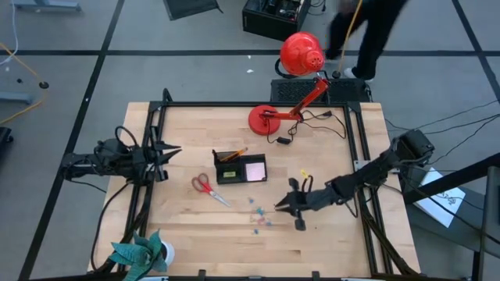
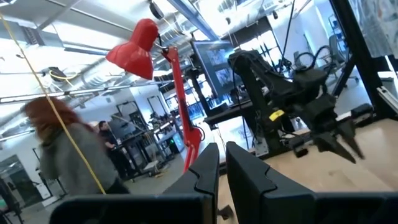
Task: Pick and place office supplies into organizer
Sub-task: Put the blue binder clip into the mesh desk organizer
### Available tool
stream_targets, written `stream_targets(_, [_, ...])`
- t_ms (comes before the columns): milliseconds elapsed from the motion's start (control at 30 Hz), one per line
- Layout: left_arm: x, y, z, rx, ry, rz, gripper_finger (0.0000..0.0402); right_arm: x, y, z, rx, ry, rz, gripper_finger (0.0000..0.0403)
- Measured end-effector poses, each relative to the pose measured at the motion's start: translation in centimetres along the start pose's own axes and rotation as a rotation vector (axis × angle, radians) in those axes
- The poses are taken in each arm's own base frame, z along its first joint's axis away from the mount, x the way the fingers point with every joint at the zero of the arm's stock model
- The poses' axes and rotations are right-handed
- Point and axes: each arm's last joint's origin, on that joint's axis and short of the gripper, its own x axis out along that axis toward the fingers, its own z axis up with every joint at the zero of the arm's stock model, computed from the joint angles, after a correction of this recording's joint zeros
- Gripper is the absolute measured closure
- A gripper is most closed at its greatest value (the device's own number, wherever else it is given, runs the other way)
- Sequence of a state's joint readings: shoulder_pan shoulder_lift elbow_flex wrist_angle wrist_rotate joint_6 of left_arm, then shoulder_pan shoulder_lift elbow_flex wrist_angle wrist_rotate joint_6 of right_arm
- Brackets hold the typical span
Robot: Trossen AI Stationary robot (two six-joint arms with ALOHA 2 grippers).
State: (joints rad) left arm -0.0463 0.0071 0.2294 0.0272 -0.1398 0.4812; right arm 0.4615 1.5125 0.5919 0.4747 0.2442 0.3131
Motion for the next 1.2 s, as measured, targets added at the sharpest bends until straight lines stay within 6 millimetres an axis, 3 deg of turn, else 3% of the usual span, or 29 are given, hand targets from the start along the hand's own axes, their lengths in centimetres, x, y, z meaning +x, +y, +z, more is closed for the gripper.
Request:
stream_targets(133, [0.0, 0.0, 0.0, 0.0, 0.0, 0.0, 0.0366, 0.5, 0.7, 0.0, -0.001, 0.132, -0.019, 0.0287])
stream_targets(400, [0.0, 0.0, 0.0, -0.023, -0.003, 0.001, 0.0366, 1.4, 1.5, 1.4, -0.092, 0.108, -0.006, 0.0216])
stream_targets(667, [0.1, -0.1, -0.1, -0.022, 0.011, -0.005, 0.0366, 6.0, 3.5, 3.4, -0.155, 0.188, 0.115, 0.0217])
stream_targets(867, [0.2, -0.1, -0.1, -0.017, 0.015, -0.004, 0.0366, 9.0, 2.9, 3.6, -0.159, 0.299, 0.186, 0.0222])
stream_targets(1200, [0.1, -0.1, -0.2, -0.061, 0.028, -0.011, 0.0366, 10.0, 1.8, 3.5, -0.162, 0.304, 0.208, 0.0222])
